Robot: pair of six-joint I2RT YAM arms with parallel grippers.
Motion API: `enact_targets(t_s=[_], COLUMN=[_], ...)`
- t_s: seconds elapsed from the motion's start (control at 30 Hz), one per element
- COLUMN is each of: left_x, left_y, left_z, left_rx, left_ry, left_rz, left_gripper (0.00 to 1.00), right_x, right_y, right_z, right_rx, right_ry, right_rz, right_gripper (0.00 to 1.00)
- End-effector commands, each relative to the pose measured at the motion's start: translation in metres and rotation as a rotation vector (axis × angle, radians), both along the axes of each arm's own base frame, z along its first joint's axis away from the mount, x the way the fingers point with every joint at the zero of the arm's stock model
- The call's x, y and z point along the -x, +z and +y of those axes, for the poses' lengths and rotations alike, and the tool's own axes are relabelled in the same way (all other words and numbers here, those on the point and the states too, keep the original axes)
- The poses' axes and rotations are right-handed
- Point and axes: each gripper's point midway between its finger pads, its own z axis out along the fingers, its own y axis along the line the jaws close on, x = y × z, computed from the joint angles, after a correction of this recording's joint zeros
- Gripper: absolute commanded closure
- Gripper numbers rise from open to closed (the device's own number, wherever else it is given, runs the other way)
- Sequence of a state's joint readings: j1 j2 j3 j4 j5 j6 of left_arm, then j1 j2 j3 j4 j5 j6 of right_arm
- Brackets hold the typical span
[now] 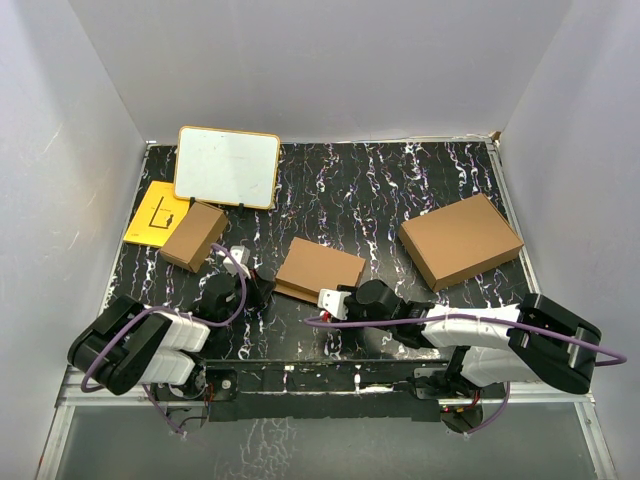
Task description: Fold the paper box
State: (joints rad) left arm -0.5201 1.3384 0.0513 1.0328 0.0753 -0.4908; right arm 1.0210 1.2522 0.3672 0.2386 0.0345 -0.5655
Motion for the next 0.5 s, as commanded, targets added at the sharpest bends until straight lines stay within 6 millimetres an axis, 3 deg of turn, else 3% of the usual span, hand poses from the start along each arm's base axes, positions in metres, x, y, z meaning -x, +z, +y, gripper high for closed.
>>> enact_targets(t_s=[0.0, 0.47], left_x=[0.0073, 0.0119], left_y=[0.0061, 0.0038], left_z=[-0.0065, -0.0036], left_rx=[-0.006, -0.062], left_ry=[-0.066, -0.080], left_rz=[-0.045, -0.103], left_gripper=[1.00, 1.00], right_x=[0.0035, 0.0013], right_y=[-0.0013, -0.0052], right_z=[0.0067, 0.0075], right_rx=[-0.005, 0.012], right_ry=[0.007, 0.001], right_rz=[0.041, 0.045], right_gripper=[0.53, 0.53])
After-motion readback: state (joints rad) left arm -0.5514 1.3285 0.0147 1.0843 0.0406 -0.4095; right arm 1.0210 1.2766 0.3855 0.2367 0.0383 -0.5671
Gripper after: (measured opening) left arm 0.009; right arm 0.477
